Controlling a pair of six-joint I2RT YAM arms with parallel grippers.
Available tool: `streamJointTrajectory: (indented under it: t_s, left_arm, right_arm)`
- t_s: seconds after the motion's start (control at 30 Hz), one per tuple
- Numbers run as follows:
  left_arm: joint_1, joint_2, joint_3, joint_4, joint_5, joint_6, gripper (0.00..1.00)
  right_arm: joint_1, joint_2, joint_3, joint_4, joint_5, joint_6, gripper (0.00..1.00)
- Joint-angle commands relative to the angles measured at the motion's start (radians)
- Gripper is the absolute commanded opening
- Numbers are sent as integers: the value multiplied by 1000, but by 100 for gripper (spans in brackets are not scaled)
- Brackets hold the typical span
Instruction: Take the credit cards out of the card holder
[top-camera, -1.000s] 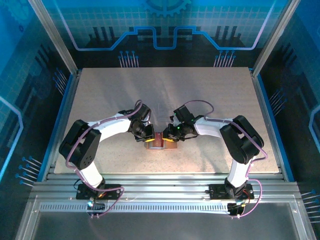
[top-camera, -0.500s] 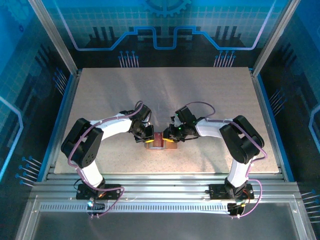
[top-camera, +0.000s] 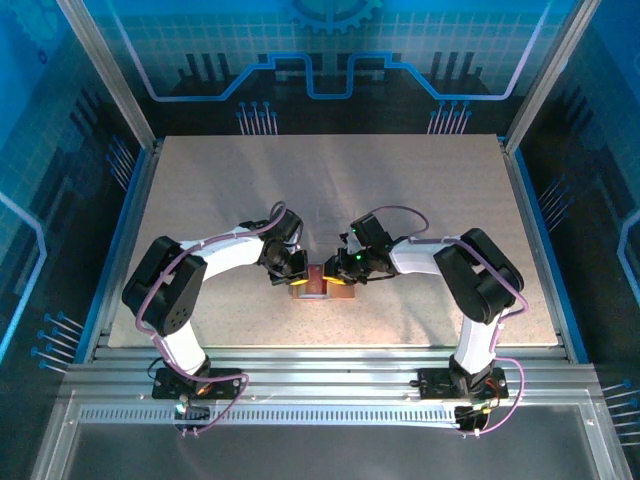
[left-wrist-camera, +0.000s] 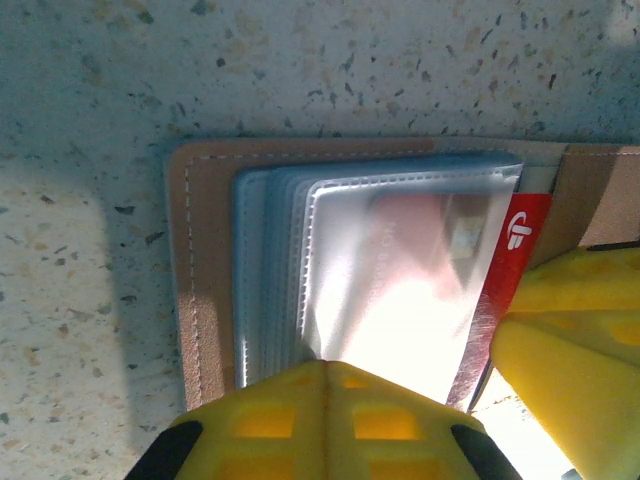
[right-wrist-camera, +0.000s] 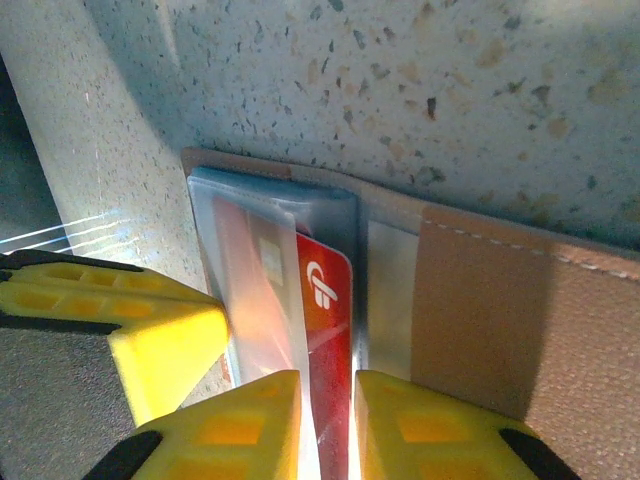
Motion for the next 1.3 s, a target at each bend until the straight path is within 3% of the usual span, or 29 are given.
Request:
streamJointTrajectory:
  t_s: [0.0, 1.27]
  left_arm:
    - [-3, 19, -3, -41, -16, 13, 6]
    - [-4, 12, -3, -50, -20, 16, 7]
  right_arm:
    - [-12, 20, -12, -6, -14, 5, 21]
    - [-30, -57, -3, -123, 70, -60, 7]
